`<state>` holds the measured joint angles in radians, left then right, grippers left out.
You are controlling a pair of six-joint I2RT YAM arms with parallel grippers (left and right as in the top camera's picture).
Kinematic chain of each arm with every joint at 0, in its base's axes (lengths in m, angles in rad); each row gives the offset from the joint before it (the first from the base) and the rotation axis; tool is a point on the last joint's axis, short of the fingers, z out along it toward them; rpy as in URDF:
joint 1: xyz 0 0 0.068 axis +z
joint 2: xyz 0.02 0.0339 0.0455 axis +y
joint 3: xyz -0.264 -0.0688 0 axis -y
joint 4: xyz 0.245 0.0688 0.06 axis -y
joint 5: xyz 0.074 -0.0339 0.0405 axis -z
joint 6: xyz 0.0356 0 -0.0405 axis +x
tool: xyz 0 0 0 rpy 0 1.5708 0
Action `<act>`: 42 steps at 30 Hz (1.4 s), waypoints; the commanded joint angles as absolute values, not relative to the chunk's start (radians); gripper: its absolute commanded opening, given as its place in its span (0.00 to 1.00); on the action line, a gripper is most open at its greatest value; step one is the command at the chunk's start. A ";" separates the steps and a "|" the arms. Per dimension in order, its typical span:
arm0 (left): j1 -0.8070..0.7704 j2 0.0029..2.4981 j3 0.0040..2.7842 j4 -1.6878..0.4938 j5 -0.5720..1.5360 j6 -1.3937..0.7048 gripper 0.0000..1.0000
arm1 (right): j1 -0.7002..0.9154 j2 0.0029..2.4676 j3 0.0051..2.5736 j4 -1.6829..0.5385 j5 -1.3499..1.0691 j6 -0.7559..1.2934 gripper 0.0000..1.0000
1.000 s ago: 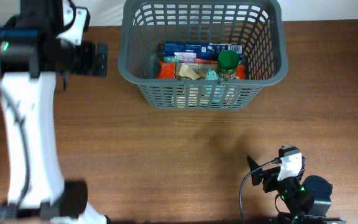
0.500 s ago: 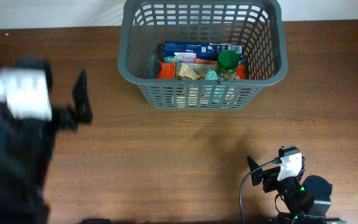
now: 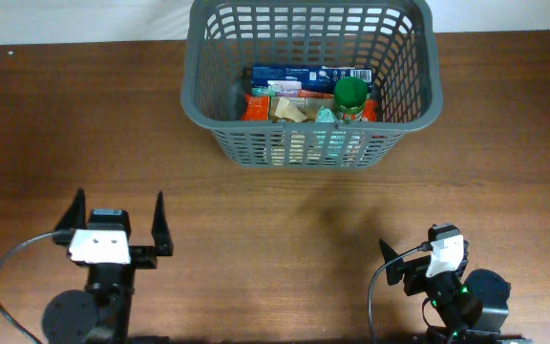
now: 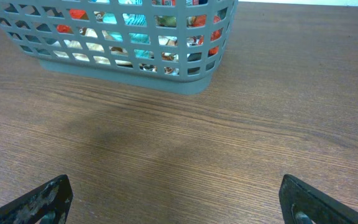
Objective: Pack container
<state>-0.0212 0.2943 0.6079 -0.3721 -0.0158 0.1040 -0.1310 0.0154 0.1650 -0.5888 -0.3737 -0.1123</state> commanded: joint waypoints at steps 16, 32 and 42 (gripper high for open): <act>-0.019 0.145 0.289 -0.365 -0.027 0.106 0.99 | -0.123 0.004 0.159 -0.587 -0.361 -0.116 0.99; -0.019 0.089 0.092 -0.279 -0.024 0.106 0.99 | -0.123 0.004 0.159 -0.587 -0.361 -0.116 0.99; -0.019 0.089 0.082 -0.262 -0.023 0.106 0.99 | -0.123 0.004 0.159 -0.587 -0.361 -0.116 0.99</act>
<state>-0.0212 0.1005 0.0948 -0.2649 -0.0162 0.1040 -0.1310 0.0158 0.1650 -0.5888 -0.3740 -0.1127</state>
